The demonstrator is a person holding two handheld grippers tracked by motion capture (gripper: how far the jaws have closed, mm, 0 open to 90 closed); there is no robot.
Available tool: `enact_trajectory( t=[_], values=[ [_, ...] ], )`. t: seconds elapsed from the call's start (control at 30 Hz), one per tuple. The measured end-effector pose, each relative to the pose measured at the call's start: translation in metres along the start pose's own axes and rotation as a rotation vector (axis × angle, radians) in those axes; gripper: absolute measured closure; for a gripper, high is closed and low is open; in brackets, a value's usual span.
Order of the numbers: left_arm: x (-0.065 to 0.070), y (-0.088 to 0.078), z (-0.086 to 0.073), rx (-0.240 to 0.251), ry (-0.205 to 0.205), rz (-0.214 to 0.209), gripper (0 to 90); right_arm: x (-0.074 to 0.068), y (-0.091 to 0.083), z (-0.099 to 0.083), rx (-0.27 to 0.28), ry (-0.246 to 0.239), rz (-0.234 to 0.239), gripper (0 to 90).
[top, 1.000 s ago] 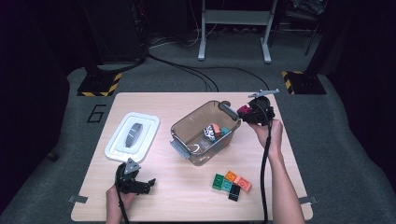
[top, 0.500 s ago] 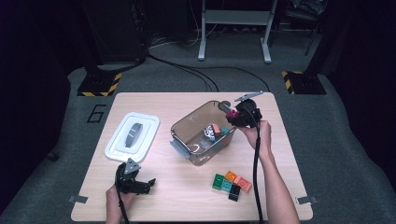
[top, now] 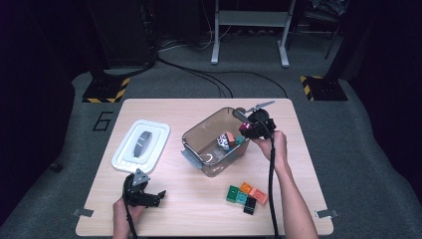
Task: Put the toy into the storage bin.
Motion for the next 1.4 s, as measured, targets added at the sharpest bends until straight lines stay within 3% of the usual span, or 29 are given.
enact_trajectory(
  t=[0.3,0.5,0.87,1.13,1.4],
  values=[
    [0.0,0.0,0.0,0.0,-0.001,0.0,0.9,-0.001,-0.001,-0.005,-0.015,-0.018,-0.004,57.7],
    [0.0,0.0,0.0,0.0,-0.001,0.0,0.9,-0.002,-0.005,-0.002,0.005,-0.028,-0.014,47.8],
    [0.0,0.0,0.0,0.0,-0.001,0.001,0.9,-0.001,-0.033,0.001,0.081,0.013,-0.013,23.6],
    [0.0,0.0,0.0,0.0,-0.001,0.0,0.9,-0.001,-0.054,-0.015,0.098,0.03,-0.014,15.0],
    [0.0,0.0,0.0,0.0,0.0,0.0,0.9,-0.004,-0.064,-0.046,0.089,0.049,-0.002,13.1]
  ],
)
Point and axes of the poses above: each handheld gripper's, and its own axes: y roughly forward along the jaws, z roughly out of its top, x roughly to its right, the point moved 9 cm from there along y, roughly forward along the jaws, and after that the axes turned 14 degrees about x, right-handed, at the moved point
